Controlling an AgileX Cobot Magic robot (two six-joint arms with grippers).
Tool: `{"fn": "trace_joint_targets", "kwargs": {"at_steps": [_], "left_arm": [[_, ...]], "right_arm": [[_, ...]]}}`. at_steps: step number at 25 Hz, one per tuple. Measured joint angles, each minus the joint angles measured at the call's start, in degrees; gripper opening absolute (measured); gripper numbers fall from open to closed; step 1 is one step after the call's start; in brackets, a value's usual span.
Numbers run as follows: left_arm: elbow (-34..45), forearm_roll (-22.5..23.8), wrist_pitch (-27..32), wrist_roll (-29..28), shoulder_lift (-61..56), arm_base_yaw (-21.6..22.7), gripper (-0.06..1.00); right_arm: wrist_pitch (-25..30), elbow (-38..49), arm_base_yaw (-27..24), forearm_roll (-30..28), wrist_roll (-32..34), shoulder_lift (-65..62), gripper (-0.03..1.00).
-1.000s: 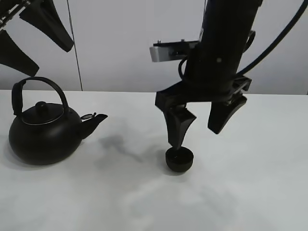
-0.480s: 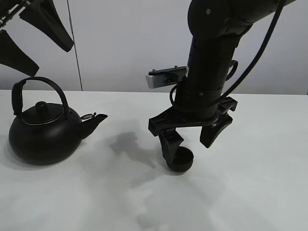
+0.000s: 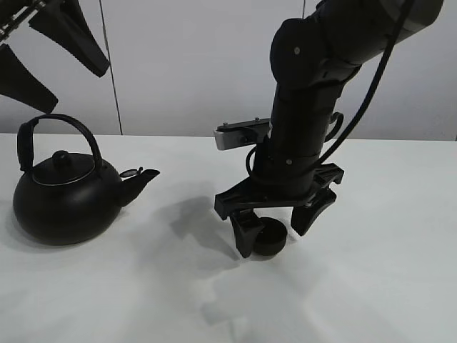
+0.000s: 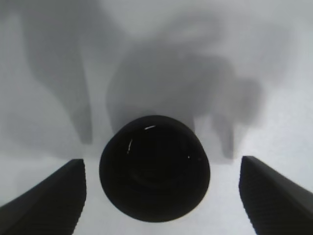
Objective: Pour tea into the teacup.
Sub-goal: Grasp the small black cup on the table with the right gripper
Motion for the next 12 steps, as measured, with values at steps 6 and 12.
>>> {"fn": "trace_joint_targets", "kwargs": {"at_steps": [6, 12], "left_arm": [[0.0, 0.0, -0.3, 0.0, 0.0, 0.0, 0.57], [0.0, 0.0, -0.3, 0.0, 0.0, 0.0, 0.57]], "right_arm": [[-0.2, 0.0, 0.0, 0.0, 0.4, 0.2, 0.43], [-0.2, 0.0, 0.0, 1.3, 0.4, 0.2, 0.41]]}}
